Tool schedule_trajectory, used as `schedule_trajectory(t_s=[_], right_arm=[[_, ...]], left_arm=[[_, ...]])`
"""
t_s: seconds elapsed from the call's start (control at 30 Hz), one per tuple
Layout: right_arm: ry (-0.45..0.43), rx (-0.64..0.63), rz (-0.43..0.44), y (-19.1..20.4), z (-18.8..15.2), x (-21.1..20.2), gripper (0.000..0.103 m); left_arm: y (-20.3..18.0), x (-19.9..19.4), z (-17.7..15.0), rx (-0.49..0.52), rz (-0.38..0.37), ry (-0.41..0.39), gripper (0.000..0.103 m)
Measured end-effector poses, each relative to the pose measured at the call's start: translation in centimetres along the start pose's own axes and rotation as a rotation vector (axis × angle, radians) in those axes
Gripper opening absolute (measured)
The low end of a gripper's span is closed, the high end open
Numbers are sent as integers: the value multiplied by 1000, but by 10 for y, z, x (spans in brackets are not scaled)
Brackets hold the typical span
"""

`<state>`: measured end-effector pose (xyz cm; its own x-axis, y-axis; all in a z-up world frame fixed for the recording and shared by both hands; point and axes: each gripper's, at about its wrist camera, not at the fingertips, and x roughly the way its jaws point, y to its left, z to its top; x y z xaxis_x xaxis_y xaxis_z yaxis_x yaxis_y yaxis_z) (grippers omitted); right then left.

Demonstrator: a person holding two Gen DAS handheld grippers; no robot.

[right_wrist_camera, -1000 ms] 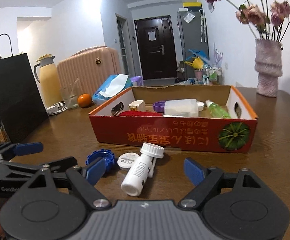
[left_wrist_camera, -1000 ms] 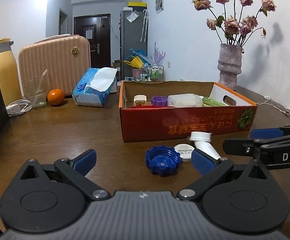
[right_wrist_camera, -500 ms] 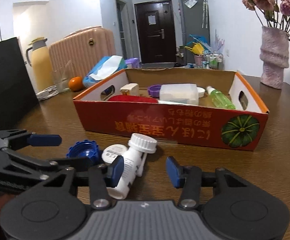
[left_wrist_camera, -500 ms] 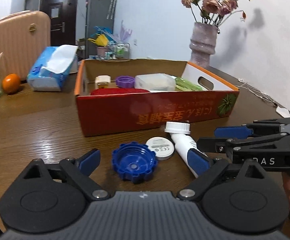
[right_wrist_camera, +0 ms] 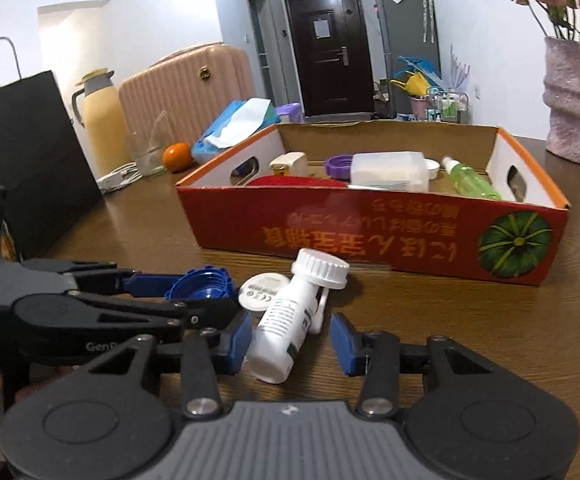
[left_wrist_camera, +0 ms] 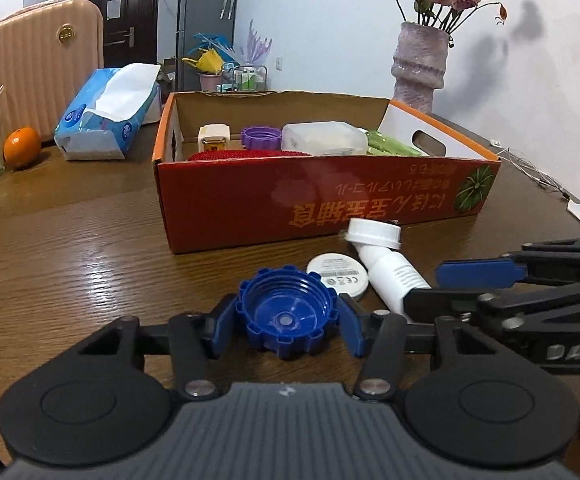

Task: Organize rigid objects
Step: 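Grasp the blue bottle cap with the left tool while the right tool grasps the white tube bottle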

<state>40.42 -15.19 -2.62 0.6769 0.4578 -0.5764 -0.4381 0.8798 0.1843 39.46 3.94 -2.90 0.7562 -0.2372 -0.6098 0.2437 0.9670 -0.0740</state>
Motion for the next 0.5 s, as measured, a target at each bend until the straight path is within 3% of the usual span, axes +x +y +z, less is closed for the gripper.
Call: schedule_trajectory(t_s=[0.1, 0.13, 0.17, 0.5], right_arm=[[14, -19, -37, 4, -2, 7, 40], [24, -33, -54, 6, -2, 9, 29], [35, -60, -77, 9, -4, 11, 27], [33, -88, -122, 6, -30, -32, 27]], left_arm=[[-7, -11, -5, 16, 41, -11, 54], [-9, -16, -7, 17, 52, -21, 54], [-11, -23, -10, 4, 59, -29, 54], [-30, -86, -46, -142, 63, -68, 54]])
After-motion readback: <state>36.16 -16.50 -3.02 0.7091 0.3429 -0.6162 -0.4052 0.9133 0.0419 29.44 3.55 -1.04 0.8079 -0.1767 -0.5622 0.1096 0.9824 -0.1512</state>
